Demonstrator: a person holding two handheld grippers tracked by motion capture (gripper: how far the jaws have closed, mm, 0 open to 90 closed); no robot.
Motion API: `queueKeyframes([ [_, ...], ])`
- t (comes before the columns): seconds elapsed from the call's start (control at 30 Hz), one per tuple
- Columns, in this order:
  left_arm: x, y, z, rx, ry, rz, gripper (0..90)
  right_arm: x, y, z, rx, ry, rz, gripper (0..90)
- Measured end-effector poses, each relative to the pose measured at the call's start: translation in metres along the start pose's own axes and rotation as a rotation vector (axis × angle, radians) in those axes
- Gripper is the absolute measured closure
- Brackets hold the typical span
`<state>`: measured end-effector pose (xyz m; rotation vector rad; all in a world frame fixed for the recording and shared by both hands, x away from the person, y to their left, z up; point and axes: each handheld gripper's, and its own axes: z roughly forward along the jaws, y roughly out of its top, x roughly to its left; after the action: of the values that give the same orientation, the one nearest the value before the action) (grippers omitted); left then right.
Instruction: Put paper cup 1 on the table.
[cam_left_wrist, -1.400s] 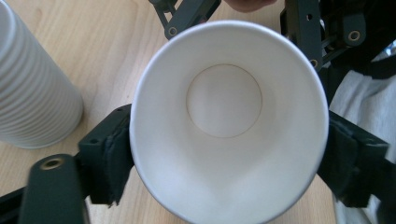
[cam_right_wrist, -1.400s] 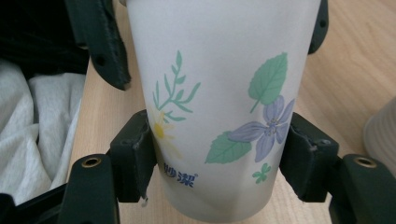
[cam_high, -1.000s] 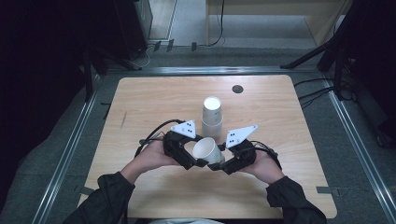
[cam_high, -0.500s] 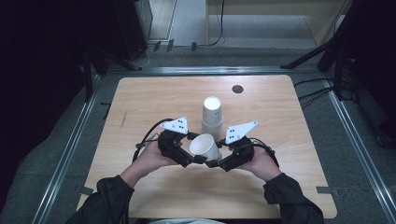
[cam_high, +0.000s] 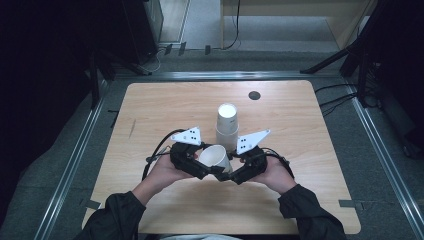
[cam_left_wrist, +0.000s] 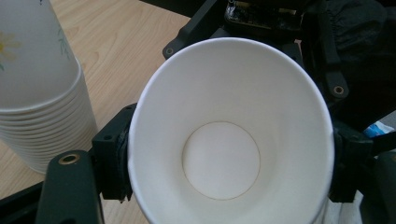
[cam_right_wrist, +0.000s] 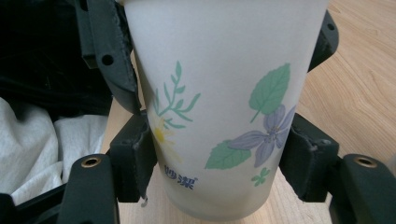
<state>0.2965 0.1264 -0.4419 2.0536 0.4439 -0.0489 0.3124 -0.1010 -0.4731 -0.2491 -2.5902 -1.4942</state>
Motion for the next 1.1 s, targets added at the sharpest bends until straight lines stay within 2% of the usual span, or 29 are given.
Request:
queueKeyframes([
  [0.2,0.0,0.0,-0.001,0.001,-0.002,-0.007,26.1,0.0,0.001,0.0,0.006,0.003,0.009,33.9],
  [0.3,0.001,0.001,-0.003,0.002,-0.001,-0.001,26.7,-0.001,0.001,0.0,0.006,0.014,0.011,26.3],
  [0.4,0.001,0.001,-0.006,-0.003,0.008,0.001,27.1,0.002,0.0,0.001,0.028,-0.036,-0.002,22.6],
  [0.6,0.007,0.0,-0.017,-0.003,0.036,0.001,27.1,0.003,-0.004,0.0,0.062,-0.08,0.003,20.4],
  [0.73,0.01,-0.001,-0.024,-0.006,0.056,-0.002,27.1,0.005,-0.007,-0.003,0.081,-0.127,-0.008,20.4],
  [0.83,0.011,-0.001,-0.027,-0.008,0.068,-0.002,27.1,0.004,-0.009,-0.005,0.084,-0.129,-0.003,20.4],
  [0.97,0.012,-0.002,-0.029,-0.001,0.081,0.0,27.1,0.0,-0.01,-0.009,0.095,-0.165,0.038,21.4],
  [1.1,0.015,-0.005,-0.032,0.009,0.092,-0.009,27.0,-0.006,-0.012,-0.013,0.103,-0.215,0.056,22.6],
])
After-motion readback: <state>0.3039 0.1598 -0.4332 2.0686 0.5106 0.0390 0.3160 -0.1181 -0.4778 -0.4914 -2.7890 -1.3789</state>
